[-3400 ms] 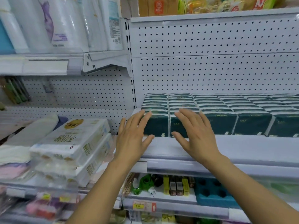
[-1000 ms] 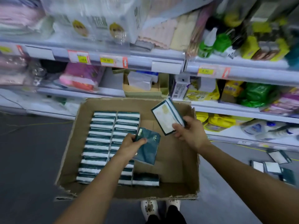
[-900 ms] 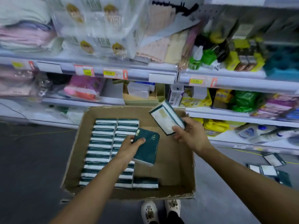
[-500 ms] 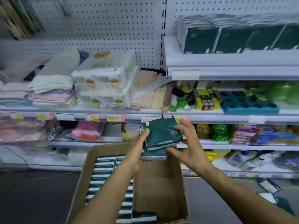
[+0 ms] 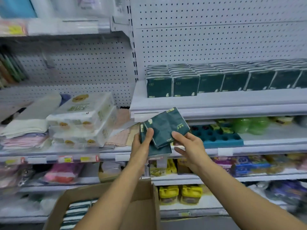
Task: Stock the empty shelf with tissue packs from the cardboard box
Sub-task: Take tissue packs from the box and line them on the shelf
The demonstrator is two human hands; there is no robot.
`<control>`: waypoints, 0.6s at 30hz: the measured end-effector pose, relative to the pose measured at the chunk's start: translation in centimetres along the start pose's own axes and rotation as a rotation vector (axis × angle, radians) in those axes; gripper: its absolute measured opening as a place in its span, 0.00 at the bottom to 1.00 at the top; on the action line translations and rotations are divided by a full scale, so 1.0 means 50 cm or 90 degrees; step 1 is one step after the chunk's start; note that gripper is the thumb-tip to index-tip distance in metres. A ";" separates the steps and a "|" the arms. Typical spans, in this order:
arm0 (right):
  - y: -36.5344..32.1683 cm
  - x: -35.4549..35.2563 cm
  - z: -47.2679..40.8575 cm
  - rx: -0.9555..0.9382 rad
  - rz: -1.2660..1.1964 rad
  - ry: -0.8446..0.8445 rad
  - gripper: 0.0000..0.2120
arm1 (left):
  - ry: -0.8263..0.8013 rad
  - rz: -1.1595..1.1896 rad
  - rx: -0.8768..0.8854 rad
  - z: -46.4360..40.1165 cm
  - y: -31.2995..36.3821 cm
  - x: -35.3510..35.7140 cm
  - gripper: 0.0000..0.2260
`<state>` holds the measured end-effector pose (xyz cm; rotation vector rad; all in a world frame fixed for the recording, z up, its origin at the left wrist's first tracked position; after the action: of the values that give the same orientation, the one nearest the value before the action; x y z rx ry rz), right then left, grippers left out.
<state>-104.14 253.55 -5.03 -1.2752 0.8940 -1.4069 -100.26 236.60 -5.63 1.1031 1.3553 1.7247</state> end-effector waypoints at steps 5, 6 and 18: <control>-0.114 -0.120 -0.072 -0.004 -0.111 0.027 0.03 | 0.022 -0.015 0.019 -0.027 0.018 0.125 0.39; -0.139 -0.147 -0.089 -0.004 -0.130 0.042 0.02 | 0.016 -0.024 0.021 -0.033 0.023 0.150 0.36; -0.488 -0.265 -0.278 -0.418 0.545 -0.001 0.21 | 0.051 -0.055 0.087 -0.100 0.100 0.335 0.17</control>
<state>-123.08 270.71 12.60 -1.1076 1.7237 -0.4350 -111.82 248.25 2.24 1.0417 1.5674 1.6498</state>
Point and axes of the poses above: each hand's wrist, its own z-axis away from the middle knuckle, its own x-axis out of the palm, y = z × x, the point moved 9 cm from there along -z, towards the middle knuckle, and after that the axes turned 3 degrees about y, right-handed, at the moved point
